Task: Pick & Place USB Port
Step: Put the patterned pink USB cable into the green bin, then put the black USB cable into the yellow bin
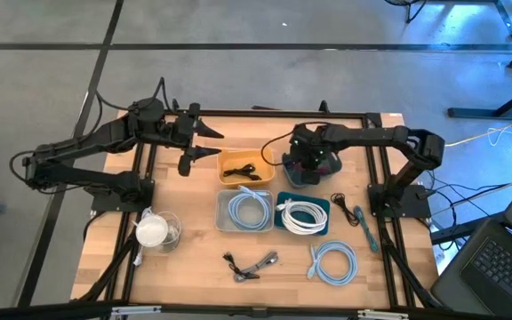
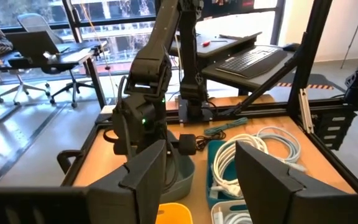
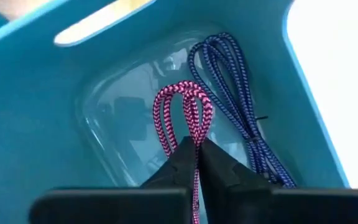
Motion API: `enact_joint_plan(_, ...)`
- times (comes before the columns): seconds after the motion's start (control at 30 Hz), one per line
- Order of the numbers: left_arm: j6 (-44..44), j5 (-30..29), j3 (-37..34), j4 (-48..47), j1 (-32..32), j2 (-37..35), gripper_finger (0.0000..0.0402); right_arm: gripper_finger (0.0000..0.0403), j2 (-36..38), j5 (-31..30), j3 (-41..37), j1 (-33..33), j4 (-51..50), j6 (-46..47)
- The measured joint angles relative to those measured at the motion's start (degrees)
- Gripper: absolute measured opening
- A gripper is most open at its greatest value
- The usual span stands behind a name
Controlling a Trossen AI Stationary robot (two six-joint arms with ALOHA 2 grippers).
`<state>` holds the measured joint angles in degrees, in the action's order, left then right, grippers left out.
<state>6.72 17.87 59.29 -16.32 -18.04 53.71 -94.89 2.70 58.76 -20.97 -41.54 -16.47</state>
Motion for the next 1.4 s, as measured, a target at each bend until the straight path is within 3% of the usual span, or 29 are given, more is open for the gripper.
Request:
enact_joint_plan(0.33,-0.05,-0.02,0.00,0.58,0.00,0.02,0.0182,0.0097,0.01,0.08,3.21,-0.01,-0.46,5.55)
enact_joint_plan(0.53,-0.46,-0.02,0.00,0.70,0.01,0.04,0.0182,0.0113,0.02,0.03,7.23,-0.02,-5.84,7.59)
enact_joint_plan(0.73,-0.49,0.00,0.00,0.13,0.00,0.04,0.0182,0.0114,2.81,-0.11,13.37,0.99,-17.77,12.04)
enact_joint_plan(1.0,0.04,-0.22,0.00,-4.13,0.00,0.05,0.0182,0.0115,18.34,-0.10,11.04,12.02,-25.44,32.37)
enact_joint_plan(1.23,1.53,-0.37,0.00,-4.68,0.00,0.07,0.0182,0.0115,31.10,-5.02,4.01,26.94,-25.90,64.32)
enact_joint_plan(1.4,1.57,-0.35,0.00,-4.70,0.00,0.04,0.0182,0.0111,33.47,-9.23,-0.31,37.16,-28.58,82.76)
